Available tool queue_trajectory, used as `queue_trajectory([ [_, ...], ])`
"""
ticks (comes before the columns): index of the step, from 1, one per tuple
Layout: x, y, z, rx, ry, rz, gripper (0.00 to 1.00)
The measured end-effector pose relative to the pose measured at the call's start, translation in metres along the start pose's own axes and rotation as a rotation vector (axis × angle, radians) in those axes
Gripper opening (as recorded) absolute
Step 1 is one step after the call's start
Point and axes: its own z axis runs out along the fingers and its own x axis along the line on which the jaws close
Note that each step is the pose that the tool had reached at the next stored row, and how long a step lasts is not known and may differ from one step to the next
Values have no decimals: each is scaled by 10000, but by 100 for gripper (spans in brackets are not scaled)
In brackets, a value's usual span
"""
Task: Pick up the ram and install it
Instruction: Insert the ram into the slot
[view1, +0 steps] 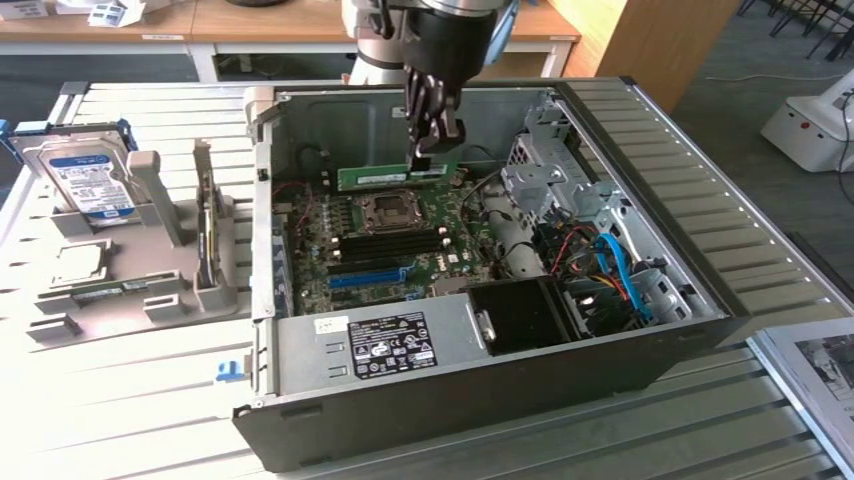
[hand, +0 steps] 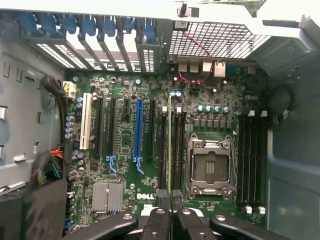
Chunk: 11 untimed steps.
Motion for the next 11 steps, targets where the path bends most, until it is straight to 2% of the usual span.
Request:
queue_trajectory([
  [11, 4, -14, 198, 7, 1, 0, 11],
])
